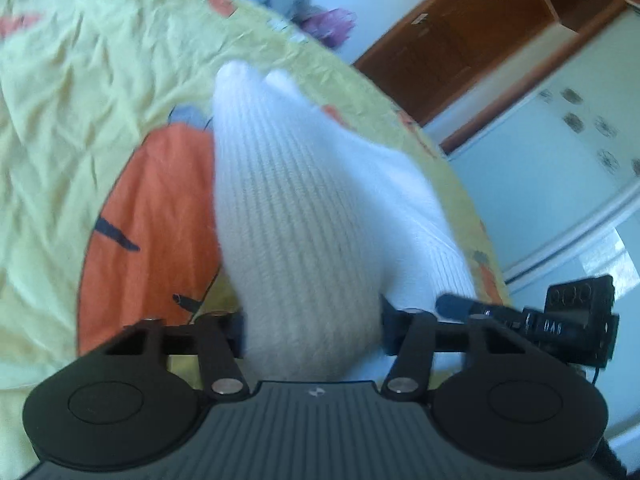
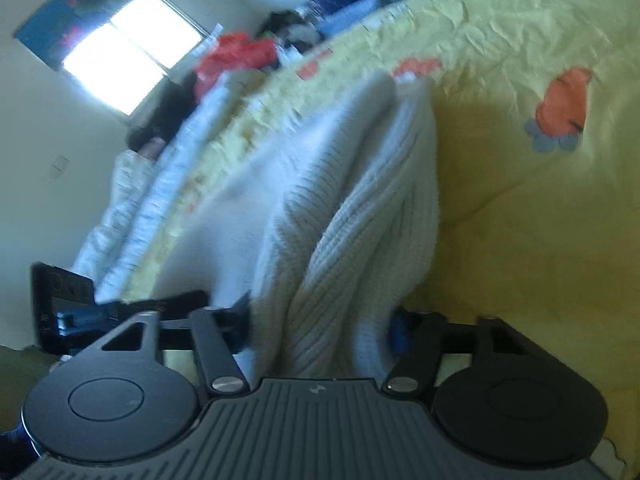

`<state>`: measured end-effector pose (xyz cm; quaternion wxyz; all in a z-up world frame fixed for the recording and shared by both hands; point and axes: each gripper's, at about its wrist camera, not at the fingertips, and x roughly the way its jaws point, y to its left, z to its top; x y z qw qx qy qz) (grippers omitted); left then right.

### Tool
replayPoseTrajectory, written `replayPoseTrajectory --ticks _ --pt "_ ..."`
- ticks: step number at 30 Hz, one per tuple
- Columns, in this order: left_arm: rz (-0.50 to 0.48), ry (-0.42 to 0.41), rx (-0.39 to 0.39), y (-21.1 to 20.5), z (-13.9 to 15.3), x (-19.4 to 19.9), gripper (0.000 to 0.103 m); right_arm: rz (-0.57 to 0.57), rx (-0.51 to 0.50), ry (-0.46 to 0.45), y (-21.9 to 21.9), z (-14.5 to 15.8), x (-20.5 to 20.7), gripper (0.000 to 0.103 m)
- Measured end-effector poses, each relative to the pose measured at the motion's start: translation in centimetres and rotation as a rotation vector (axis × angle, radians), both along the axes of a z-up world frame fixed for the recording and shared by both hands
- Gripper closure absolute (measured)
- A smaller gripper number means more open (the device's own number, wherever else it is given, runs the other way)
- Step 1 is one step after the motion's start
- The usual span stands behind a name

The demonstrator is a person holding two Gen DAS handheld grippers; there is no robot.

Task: Fold small clothes
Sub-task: 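Pinch the folded sides with the left gripper while the right gripper folds its side inward, then open both grippers and lift them off the cardigan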

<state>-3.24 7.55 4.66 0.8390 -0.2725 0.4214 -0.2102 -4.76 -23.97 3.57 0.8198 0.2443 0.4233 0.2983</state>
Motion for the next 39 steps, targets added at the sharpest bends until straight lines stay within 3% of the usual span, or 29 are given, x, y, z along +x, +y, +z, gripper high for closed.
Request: replayPoseTrajectory --ticks 4,5,6,9,11,14,15,18,22,23,25,26,27,29,32,34,37,39 --pt "-0.089 -0.025 0.060 -0.4 1.2 -2.6 0.051 0.060 0.053 -0.002 -1.4 1.0 -2.6 0.046" --pt "-0.104 -0.019 0.095 -0.8 0.6 -3.0 0.049 0.068 0.039 0.018 -1.4 0.3 -3.1 0.046" --pt "-0.109 -0.013 0.126 -1.0 -0.3 -3.4 0.040 0.063 0.009 0.038 -1.3 -0.6 -3.5 0.045" --pt "-0.081 -0.004 0.117 -0.4 -1.0 -3.8 0.035 -0.014 0.084 0.096 -2.4 -2.6 -3.9 0.028" --pt "-0.092 -0.013 0.150 0.2 0.8 -4.2 0.035 -0.052 0.107 0.089 -3.5 -1.6 -4.0 0.027" --pt "-0.094 -0.159 0.283 0.6 4.2 -6.3 0.030 -0.144 0.127 -0.028 -6.1 1.5 -3.8 0.026" --pt "-0.087 -0.222 0.339 0.4 5.1 -6.6 0.023 -0.176 0.143 -0.049 -6.8 2.4 -3.3 0.026" --pt "-0.058 -0.345 0.429 -1.5 6.4 -6.5 0.021 -0.187 0.150 -0.086 -6.4 4.2 -0.7 0.026" --pt "-0.132 -0.368 0.495 -6.1 4.8 -4.8 0.021 -0.078 0.060 -0.045 -2.1 3.7 4.0 0.027" --pt "-0.144 -0.365 0.517 -6.9 4.1 -4.4 0.021 -0.061 0.032 -0.016 -0.9 3.3 5.0 0.028" --pt "-0.151 -0.404 0.611 -8.7 3.0 -4.6 0.013 -0.035 -0.040 -0.001 1.0 2.2 6.0 0.042" --pt "-0.164 -0.423 0.640 -9.3 2.6 -4.6 0.010 -0.033 -0.090 -0.016 1.7 2.0 6.2 0.073" --pt "-0.164 -0.426 0.653 -9.7 2.5 -4.4 0.010 -0.028 -0.133 -0.019 2.2 1.7 6.6 0.080" --pt "-0.178 -0.418 0.651 -10.4 2.8 -4.1 0.010 -0.018 -0.137 -0.057 2.3 2.6 6.4 0.086" --pt "-0.194 -0.396 0.621 -11.0 2.6 -2.5 0.010 -0.023 -0.154 -0.148 1.6 4.1 6.4 0.087" --pt "-0.193 -0.399 0.617 -11.6 1.7 -1.6 0.009 -0.041 -0.237 -0.088 1.6 1.9 8.1 0.088" --pt "-0.179 -0.401 0.618 -11.9 1.2 -1.4 0.008 -0.079 -0.207 -0.084 1.3 0.8 8.0 0.087" --pt "-0.178 -0.401 0.608 -11.5 1.2 -1.5 0.008 -0.101 -0.220 -0.094 1.3 1.3 7.4 0.071"
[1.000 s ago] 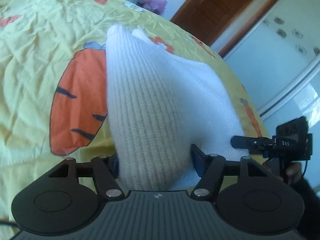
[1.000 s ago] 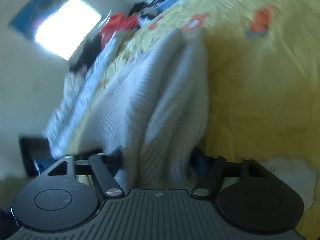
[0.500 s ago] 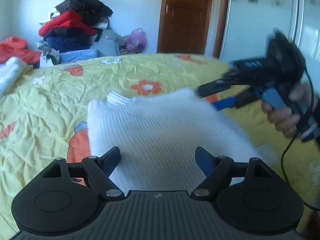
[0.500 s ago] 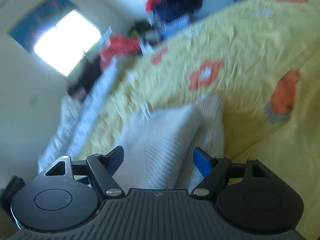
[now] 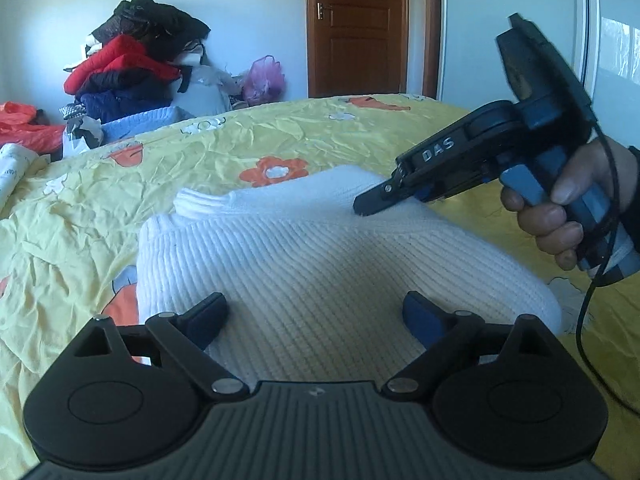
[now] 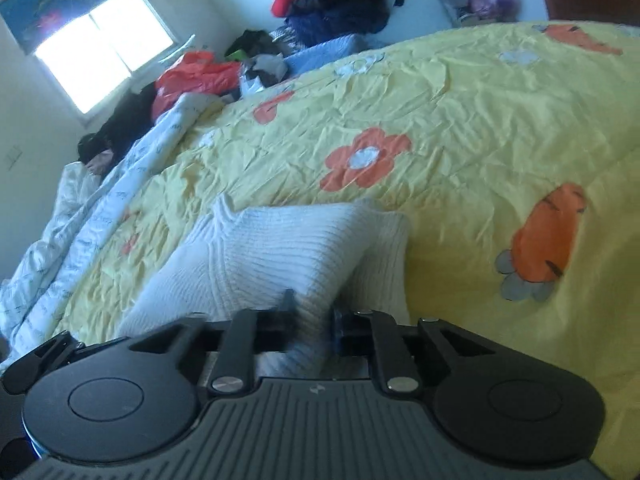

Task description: Fold small clothes

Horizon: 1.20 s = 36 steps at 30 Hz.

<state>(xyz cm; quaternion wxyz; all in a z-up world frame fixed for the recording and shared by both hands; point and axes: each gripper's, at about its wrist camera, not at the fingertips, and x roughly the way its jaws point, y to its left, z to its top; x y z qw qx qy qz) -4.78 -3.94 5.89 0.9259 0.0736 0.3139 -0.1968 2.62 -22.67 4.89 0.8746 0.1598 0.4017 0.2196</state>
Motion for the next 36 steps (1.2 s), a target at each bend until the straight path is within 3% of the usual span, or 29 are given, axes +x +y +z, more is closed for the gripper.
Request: replayPoseTrajectory --ticks 2,5,8,12,14,15,17,19,21,24,29,32,36 --pt "-0.002 -0.002 0.000 0.1 0.1 -0.1 0.008 -0.054 -0.030 -0.027 -0.1 0.9 -0.9 0.061" --pt "0.004 0.001 0.002 0.0 0.0 0.0 0.008 -0.118 -0.043 -0.142 0.6 3.3 -3.0 0.062" --pt "0.004 0.002 0.006 0.0 0.0 -0.1 0.008 -0.034 0.002 -0.216 2.8 5.1 -4.4 0.052" --pt "0.004 0.007 0.007 -0.2 0.1 -0.3 0.008 0.055 -0.069 -0.195 6.0 4.3 -3.3 0.045" --pt "0.006 0.007 0.006 -0.2 0.1 -0.2 0.008 0.053 -0.134 -0.103 6.6 1.8 -1.4 0.045" --pt "0.005 0.007 0.006 -0.2 0.1 -0.2 0.008 0.055 -0.169 -0.101 6.5 0.3 -0.9 0.047" --pt "0.007 0.007 0.007 -0.3 0.1 0.0 0.007 0.094 -0.160 -0.197 5.9 -1.1 -1.4 0.047" --pt "0.007 0.005 0.011 -0.4 0.1 0.0 0.007 0.075 -0.124 -0.168 5.3 -1.1 -1.3 0.047" --pt "0.007 0.006 0.014 -0.5 0.2 0.0 0.006 0.087 -0.175 -0.186 6.1 -0.9 -1.5 0.047" --pt "0.014 0.001 0.003 -0.1 1.1 -0.8 0.006 0.088 -0.171 -0.189 6.1 -1.0 -1.7 0.047" --pt "0.046 -0.092 0.004 2.7 2.4 -5.0 0.006 0.060 -0.147 -0.209 5.1 -0.2 -2.7 0.047" --pt "0.090 -0.139 0.036 5.3 2.4 -7.6 0.006 -0.005 -0.123 -0.225 4.1 2.0 -5.0 0.042" --pt "0.097 -0.097 0.022 7.7 1.5 -10.0 0.006 0.004 -0.072 -0.214 2.3 3.1 -8.0 0.034"
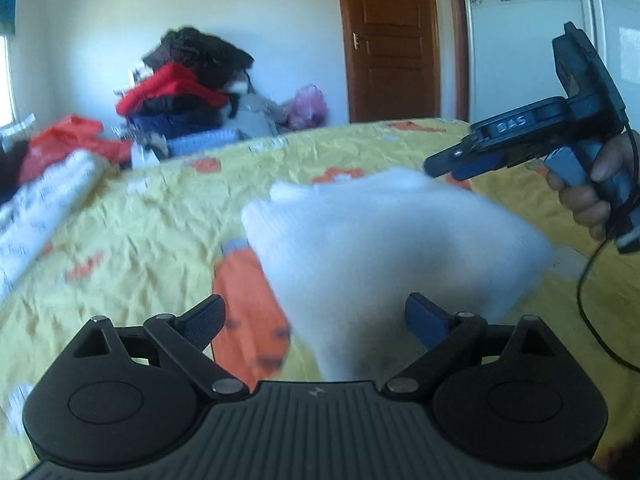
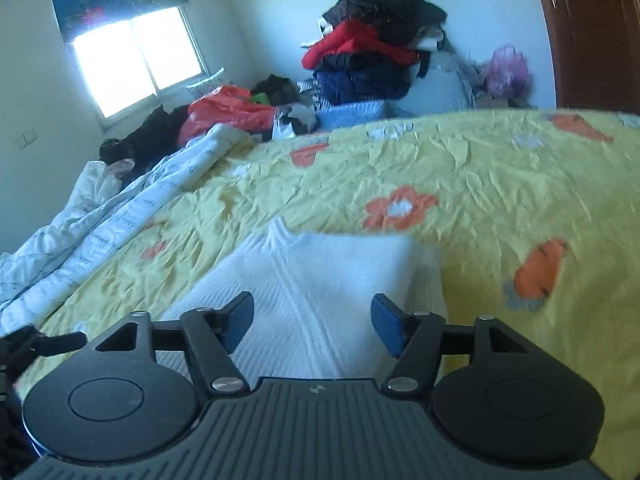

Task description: Fold small clothes

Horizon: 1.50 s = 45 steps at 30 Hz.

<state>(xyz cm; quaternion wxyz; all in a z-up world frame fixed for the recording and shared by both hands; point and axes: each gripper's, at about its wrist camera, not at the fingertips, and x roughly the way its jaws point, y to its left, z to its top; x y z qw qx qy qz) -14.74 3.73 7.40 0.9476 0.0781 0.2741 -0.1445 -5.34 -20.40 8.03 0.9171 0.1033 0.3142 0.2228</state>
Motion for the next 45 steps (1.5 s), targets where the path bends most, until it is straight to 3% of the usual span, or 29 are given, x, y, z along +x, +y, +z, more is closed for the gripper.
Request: replayPoseTrajectory --ticks 7,9,10,11,13,14,15,17,20,23,25,27,29,32,35,36,37,38,39,42,45 --pt "-0.030 0.054 0.019 -0.9 -2.5 0.0 0.007 0.022 -0.079 0.104 -0.1 -1.7 -1.0 0.034" --pt "-0.021 0.058 0.013 -1.3 -2.6 1.0 0.035 0.027 -0.092 0.130 0.2 -2.5 -0.7 0.030" --pt "-0.024 0.061 0.010 -1.4 -2.6 1.3 0.041 0.032 -0.081 0.138 0.3 -2.6 -0.5 0.030" --pt "-0.028 0.065 0.007 -1.6 -2.7 1.6 0.051 0.038 -0.072 0.146 0.3 -2.7 -0.4 0.037" --pt "-0.018 0.054 0.034 -2.1 -2.9 1.8 0.055 0.069 -0.071 0.134 0.5 -2.5 -0.4 0.053" --pt "-0.016 0.042 0.049 -2.2 -2.9 1.7 0.059 0.086 -0.089 0.120 0.7 -2.2 -0.5 0.071" --pt "-0.017 0.035 0.055 -2.3 -2.9 1.5 0.063 0.100 -0.108 0.110 0.7 -1.8 -0.6 0.080" --pt "-0.021 0.037 0.051 -1.9 -2.8 1.4 0.066 0.117 -0.130 0.100 0.2 -1.2 -0.2 0.083" --pt "-0.015 0.064 0.044 -1.8 -3.5 1.9 0.068 0.109 -0.079 0.153 -1.3 -2.7 1.3 0.083" --pt "0.004 0.060 0.064 -2.3 -3.9 1.9 0.069 0.082 -0.072 0.132 -1.0 -3.1 1.0 0.072" --pt "0.007 0.060 0.060 -2.2 -3.7 1.6 0.069 0.063 -0.041 0.126 -1.2 -2.9 0.4 0.060" --pt "0.008 0.063 0.060 -2.2 -3.5 1.5 0.069 0.025 -0.008 0.141 -1.9 -2.2 -0.1 0.039" --pt "0.007 0.063 0.074 -2.4 -3.5 1.6 0.069 0.013 0.069 0.139 -2.9 -1.2 -1.2 0.036" --pt "0.009 0.056 0.087 -2.6 -3.6 1.5 0.069 0.083 0.171 0.160 -3.7 -0.3 -2.6 0.036" --pt "0.016 0.049 0.087 -2.6 -3.7 1.7 0.069 0.125 -0.002 0.196 -1.6 -1.0 -2.9 0.037" --pt "0.016 0.045 0.091 -2.6 -3.6 1.8 0.069 0.142 -0.062 0.207 -0.7 -1.7 -3.0 0.050" --pt "0.016 0.041 0.092 -2.6 -3.4 1.7 0.069 0.168 -0.084 0.198 -0.1 -2.2 -3.3 0.056" --pt "0.015 0.033 0.090 -2.5 -3.1 1.6 0.070 0.198 -0.095 0.173 0.2 -2.1 -3.6 0.077" --pt "0.010 0.021 0.085 -2.4 -2.6 1.4 0.071 0.218 -0.107 0.159 0.4 -1.7 -3.8 0.085" --pt "-0.025 0.005 0.105 -2.7 -2.5 1.3 0.071 0.185 -0.138 0.103 -0.7 -0.7 -3.2 0.088" --pt "-0.028 0.015 0.167 -3.4 -4.2 1.5 0.071 0.170 -0.053 0.180 -2.6 -2.5 -2.0 0.087"
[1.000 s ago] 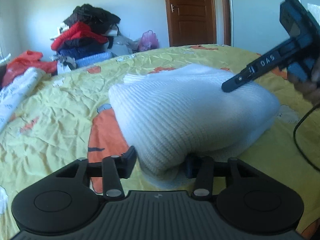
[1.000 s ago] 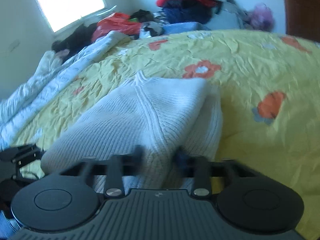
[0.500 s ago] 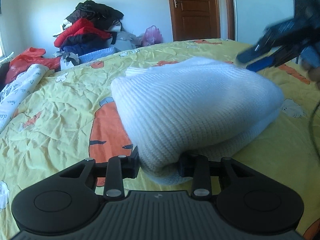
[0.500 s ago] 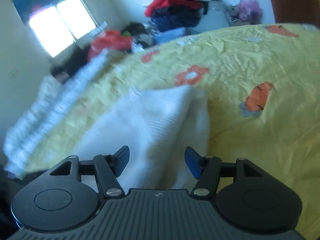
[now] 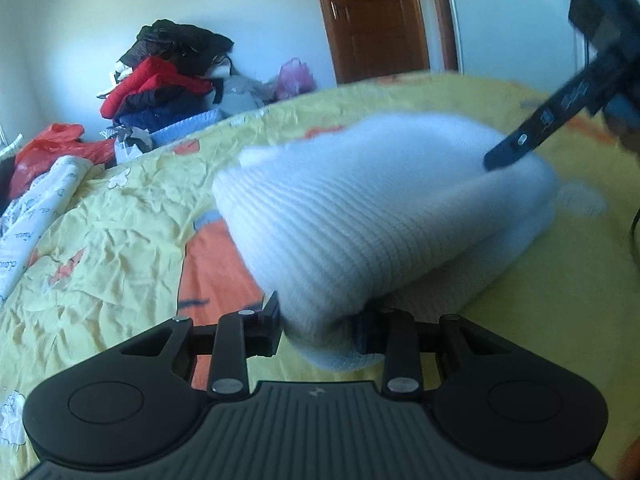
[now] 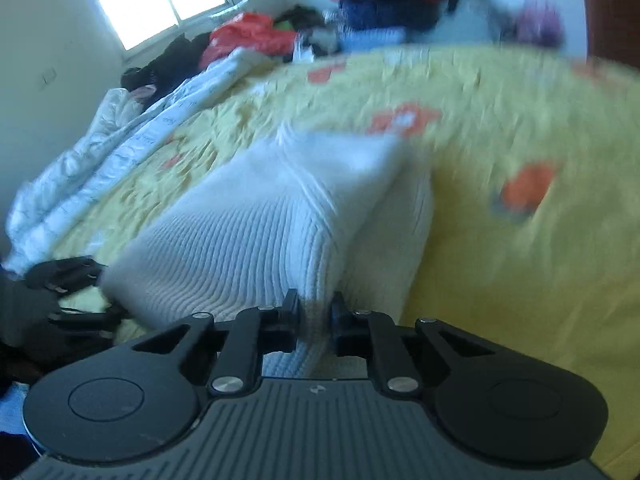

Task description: Fold small clothes

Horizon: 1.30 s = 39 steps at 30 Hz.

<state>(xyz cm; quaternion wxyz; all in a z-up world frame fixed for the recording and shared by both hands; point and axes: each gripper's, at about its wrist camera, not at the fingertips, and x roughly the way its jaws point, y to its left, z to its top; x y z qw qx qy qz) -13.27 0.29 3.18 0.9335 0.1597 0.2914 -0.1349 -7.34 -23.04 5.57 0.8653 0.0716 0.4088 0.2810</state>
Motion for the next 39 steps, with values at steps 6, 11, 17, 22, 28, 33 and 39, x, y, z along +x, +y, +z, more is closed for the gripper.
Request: replayPoseTrajectory --ticks 6,11,17,22,28,33,39 --pt "-0.015 -0.009 -0.063 1.6 1.2 -1.1 0.069 0.008 0.000 -0.031 0.3 1.3 -1.3 0.031" --pt "-0.034 -0.014 -0.051 1.7 1.6 -1.6 0.068 -0.176 0.216 -0.081 -3.2 4.1 1.8 0.017" --pt "0.020 -0.014 -0.039 0.4 0.9 -0.4 0.066 -0.224 0.209 0.056 -0.9 1.5 9.8 0.029" --pt "0.014 -0.016 -0.044 0.5 1.1 -0.3 0.066 -0.118 0.033 -0.006 2.9 0.9 11.6 0.087" --pt "0.013 -0.025 -0.030 -0.2 0.1 0.5 0.062 -0.198 0.045 -0.004 0.9 -1.6 11.7 0.088" --pt "-0.037 -0.022 -0.071 1.3 1.4 -1.0 0.061 -0.227 -0.003 -0.072 0.8 0.8 8.4 0.052" --pt "-0.123 -0.026 -0.327 5.0 7.2 -1.9 0.061 -0.240 0.108 -0.219 -1.0 5.7 3.2 0.030"
